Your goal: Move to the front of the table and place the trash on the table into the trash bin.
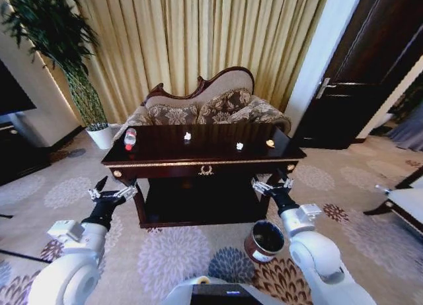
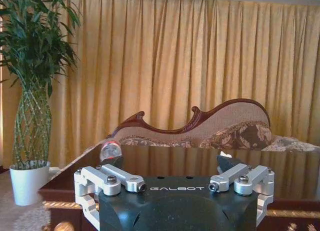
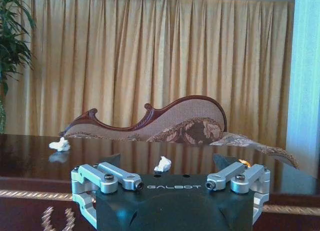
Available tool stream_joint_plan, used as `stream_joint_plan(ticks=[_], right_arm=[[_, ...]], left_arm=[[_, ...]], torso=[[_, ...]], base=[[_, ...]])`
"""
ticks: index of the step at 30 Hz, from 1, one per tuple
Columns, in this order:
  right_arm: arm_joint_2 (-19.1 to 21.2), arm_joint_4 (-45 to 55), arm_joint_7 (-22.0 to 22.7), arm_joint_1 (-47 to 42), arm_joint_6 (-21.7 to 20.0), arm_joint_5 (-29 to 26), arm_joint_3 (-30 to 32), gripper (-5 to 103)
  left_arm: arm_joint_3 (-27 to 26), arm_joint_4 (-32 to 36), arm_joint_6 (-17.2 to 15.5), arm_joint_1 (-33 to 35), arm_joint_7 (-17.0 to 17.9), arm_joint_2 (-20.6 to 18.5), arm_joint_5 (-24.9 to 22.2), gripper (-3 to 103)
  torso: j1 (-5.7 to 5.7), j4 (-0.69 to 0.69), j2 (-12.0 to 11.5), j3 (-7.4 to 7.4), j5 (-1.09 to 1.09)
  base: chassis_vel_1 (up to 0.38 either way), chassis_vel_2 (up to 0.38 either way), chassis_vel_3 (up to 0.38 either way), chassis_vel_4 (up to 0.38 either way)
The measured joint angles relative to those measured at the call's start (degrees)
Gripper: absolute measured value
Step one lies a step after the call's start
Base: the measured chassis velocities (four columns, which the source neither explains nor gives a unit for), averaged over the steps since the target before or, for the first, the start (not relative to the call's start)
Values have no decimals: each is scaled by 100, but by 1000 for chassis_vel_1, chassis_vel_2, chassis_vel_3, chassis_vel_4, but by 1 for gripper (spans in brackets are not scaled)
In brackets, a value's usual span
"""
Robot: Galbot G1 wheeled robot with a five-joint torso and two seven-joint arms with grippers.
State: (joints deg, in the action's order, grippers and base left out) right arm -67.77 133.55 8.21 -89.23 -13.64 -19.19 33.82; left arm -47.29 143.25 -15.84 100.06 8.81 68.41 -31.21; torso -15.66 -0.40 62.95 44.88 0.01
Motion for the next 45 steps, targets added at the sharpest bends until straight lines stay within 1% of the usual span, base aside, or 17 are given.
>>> stream_joint_plan(ticks=[3,8,13,15,16,18,19,20,26,28,29,31,32,34,37,40,45], right_arm=[[-3,-8,1,37,-11,-2,-18,100],[-9,66,49,116,-224,-148,-56,100],[56,36,141,236,-393,-303,-54,100],[165,38,397,367,-744,-713,-49,100],[165,38,397,367,-744,-713,-49,100],[289,67,682,575,-1173,-1300,-16,100],[355,20,750,712,-1268,-1483,11,100],[355,20,750,712,-1268,-1483,11,100],[575,-408,792,1261,-1349,-1709,2,100],[773,-782,829,1718,-1377,-1809,-22,100],[773,-782,829,1718,-1377,-1809,-22,100],[1030,-1163,959,2265,-1485,-2083,-45,100],[1030,-1163,959,2265,-1485,-2083,-45,100],[1287,-1536,1086,2769,-1611,-2359,-103,100],[1436,-1904,1105,3173,-1698,-2494,-179,100],[1461,-2115,1105,3369,-1767,-2549,-216,100],[1458,-2610,1069,3808,-2066,-2683,-360,100]], left_arm=[[-7,0,0,0,2,11,2,100],[-76,-1,-19,21,6,5,-13,100],[-105,0,-33,-18,6,-1,-32,100],[-91,0,-34,-38,8,43,-35,100],[-91,0,-34,-38,8,43,-35,100],[-43,-3,-32,-39,9,50,-28,100],[-13,-30,-32,-48,8,16,-25,100],[-13,-30,-32,-48,8,16,-25,100],[56,-113,-43,-111,12,-96,-47,100],[117,-129,101,-47,-24,-69,-46,100],[117,-129,101,-47,-24,-69,-46,100],[113,-135,176,-3,-69,-57,-42,100],[113,-135,176,-3,-69,-57,-42,100],[70,-135,179,-12,-68,-88,-68,100],[57,-140,156,-27,-63,-140,-75,100],[57,-148,126,-31,-54,-149,-64,100],[82,-143,94,2,0,-125,-30,100]], torso=[[-1,-1,0,0,-2],[-4,1,-2,2,0],[3,-1,2,-2,0],[5,0,4,-2,0],[5,0,4,-2,0],[5,1,3,-2,0],[4,1,3,-2,-1],[4,1,3,-2,-1],[0,-1,0,1,0],[1,-1,1,0,1],[1,-1,1,0,1],[1,1,1,0,0],[1,1,1,0,0],[1,1,0,0,0],[0,0,0,1,0],[0,-1,0,1,0],[1,-1,0,0,0]], base=[[-173,181,188,-194],[-90,106,76,-92],[0,0,0,0],[0,0,0,0],[0,0,0,0],[0,0,0,0],[0,0,0,0],[0,0,0,0],[0,0,0,0],[0,0,0,0],[0,0,0,0],[0,0,0,0],[0,0,0,0],[0,0,0,0],[0,0,0,0],[0,0,0,0],[0,0,0,0]])
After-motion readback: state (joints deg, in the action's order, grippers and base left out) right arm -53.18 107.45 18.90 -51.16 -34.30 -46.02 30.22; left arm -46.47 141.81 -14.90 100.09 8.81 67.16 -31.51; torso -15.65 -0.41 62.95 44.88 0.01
